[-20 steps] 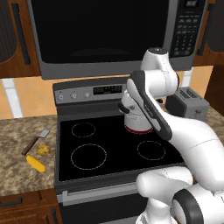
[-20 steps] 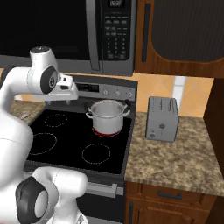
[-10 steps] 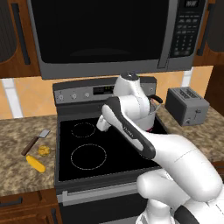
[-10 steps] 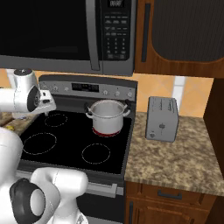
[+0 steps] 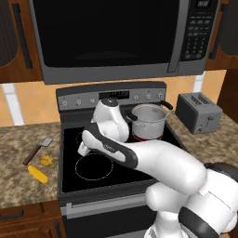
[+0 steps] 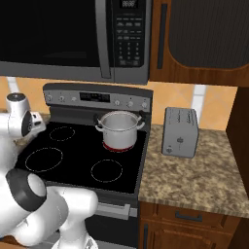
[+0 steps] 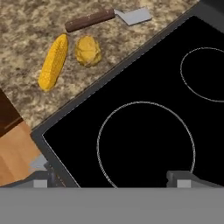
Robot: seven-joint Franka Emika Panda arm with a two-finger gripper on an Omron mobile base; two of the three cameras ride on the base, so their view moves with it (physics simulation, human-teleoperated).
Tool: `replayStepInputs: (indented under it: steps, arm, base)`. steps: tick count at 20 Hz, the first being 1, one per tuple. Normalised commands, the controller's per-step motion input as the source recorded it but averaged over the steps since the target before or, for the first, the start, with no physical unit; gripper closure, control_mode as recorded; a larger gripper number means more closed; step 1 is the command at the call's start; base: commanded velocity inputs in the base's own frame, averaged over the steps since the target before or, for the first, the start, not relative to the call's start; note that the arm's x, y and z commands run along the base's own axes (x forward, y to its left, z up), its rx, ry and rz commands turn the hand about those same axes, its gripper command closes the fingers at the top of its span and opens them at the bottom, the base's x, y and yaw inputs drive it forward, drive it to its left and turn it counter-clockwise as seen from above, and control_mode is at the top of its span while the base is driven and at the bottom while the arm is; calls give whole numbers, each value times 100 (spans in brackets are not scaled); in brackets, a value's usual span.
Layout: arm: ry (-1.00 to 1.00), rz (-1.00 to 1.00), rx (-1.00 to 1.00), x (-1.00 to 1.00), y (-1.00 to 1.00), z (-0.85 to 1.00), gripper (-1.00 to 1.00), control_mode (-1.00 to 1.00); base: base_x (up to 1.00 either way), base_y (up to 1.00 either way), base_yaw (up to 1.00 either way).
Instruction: Put the corn and squash in the pot. Retrieve the spatula and lightly stir the vegetables in the pot.
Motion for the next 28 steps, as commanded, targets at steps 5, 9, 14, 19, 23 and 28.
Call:
replayStepInputs:
  steps: [5, 9, 14, 19, 23, 28]
  arm:
    - [13, -8, -8, 40, 100, -11, -100, -100]
    - [14, -11, -12, 5, 100, -21, -100, -100]
    - [14, 0, -15, -1, 100, -59, -100, -100]
    - [8, 0, -3, 14, 93, -24, -100, -100]
    - [11, -5, -4, 33, 90, -59, -100, -100]
    - [7, -17, -12, 73, 48, -36, -100, -100]
  base:
    - [0, 0, 0]
    - [0, 0, 0]
    - [0, 0, 0]
    - [0, 0, 0]
    - [0, 0, 0]
    - [0, 0, 0]
